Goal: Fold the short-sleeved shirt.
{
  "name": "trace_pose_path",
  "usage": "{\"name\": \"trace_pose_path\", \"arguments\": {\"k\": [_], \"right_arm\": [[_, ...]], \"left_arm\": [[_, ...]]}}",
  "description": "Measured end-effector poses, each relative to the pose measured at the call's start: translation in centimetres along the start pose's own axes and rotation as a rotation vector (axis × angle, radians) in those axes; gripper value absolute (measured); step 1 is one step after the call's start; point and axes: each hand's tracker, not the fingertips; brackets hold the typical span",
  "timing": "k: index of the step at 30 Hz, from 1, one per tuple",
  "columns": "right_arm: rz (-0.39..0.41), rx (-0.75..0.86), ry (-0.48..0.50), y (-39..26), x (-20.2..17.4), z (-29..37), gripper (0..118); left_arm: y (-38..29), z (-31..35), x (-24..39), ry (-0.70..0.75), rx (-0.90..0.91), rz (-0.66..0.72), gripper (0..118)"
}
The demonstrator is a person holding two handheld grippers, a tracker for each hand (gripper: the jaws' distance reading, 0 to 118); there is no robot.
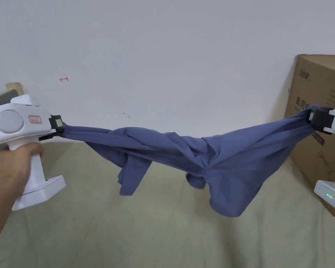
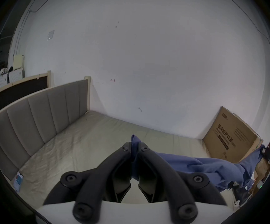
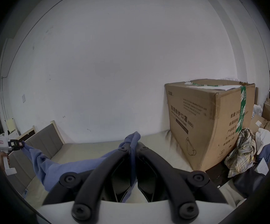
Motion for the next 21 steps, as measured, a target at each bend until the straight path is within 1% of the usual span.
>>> {"name": "trace_pose_path", "arguments": {"k": [1, 3, 6, 12, 16, 21], "right_arm": [[-0.006, -0.009, -0.001, -0.5, 0.2, -0.6, 3], [0.018, -0.043, -0.009, -2.0, 0.2, -1.9, 3], [0.046, -0.091, -0.027, -4.5, 0.5, -3.6, 3], [0.014, -0.209, -0.054, -11.4, 2.0, -5.2, 3], [-0.009, -0.293, -0.078, -16.2, 3.3, -3.9, 3], [-0.055, -0.379, -0.094, -22.4, 4.5, 0.7, 3]], "left_arm": [[-0.4, -0.7, -0.3, 0.005, -0.012, 0.027, 4], [-1.5, -2.5, -1.0, 0.002, -0.033, 0.056, 4], [-3.8, -4.5, -1.6, 0.017, -0.048, 0.042, 4], [-11.0, -6.4, -3.6, 0.056, -0.174, 0.04, 4], [-16.1, -5.5, -5.5, 0.069, -0.248, 0.053, 4], [-22.5, -1.7, -8.2, 0.071, -0.339, 0.076, 4]]}}
